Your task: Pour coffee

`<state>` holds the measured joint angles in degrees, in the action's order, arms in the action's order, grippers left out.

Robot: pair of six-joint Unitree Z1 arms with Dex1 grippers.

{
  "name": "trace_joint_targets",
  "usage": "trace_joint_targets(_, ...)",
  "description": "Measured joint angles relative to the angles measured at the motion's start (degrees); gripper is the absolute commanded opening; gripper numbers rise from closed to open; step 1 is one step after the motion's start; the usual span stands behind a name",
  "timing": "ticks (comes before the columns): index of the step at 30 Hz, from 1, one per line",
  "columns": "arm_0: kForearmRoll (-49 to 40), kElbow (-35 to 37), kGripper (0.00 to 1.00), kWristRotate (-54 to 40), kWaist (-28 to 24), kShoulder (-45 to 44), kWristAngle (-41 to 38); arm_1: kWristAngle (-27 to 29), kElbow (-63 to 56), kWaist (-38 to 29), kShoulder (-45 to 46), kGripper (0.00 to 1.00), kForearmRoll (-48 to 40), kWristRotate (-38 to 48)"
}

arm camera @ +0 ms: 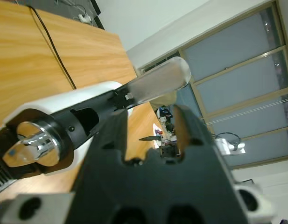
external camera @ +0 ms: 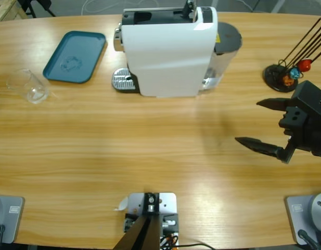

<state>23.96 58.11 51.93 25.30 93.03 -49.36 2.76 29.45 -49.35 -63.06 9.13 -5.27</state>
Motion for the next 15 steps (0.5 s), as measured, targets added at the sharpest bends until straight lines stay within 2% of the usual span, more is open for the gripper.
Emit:
trace_joint_targets(6,-9.3,-1.4,1.000,-9.7,-0.4,-6.3,6.9,0.0,0.0,0.0,0.0,0.979,0.0,0.0)
trace_joint_targets(12,-29.6,-1.3,0.977,-25.0,0.4,-16.0,24.4,0.5,0.0,0.0,0.0,1.000,0.0,0.1)
trace_joint_targets(15,-37.0,-1.3,0.986,-32.6,1.6,-19.8,31.3,1.9,0.3,0.0,0.0,1.000,0.8,2.5)
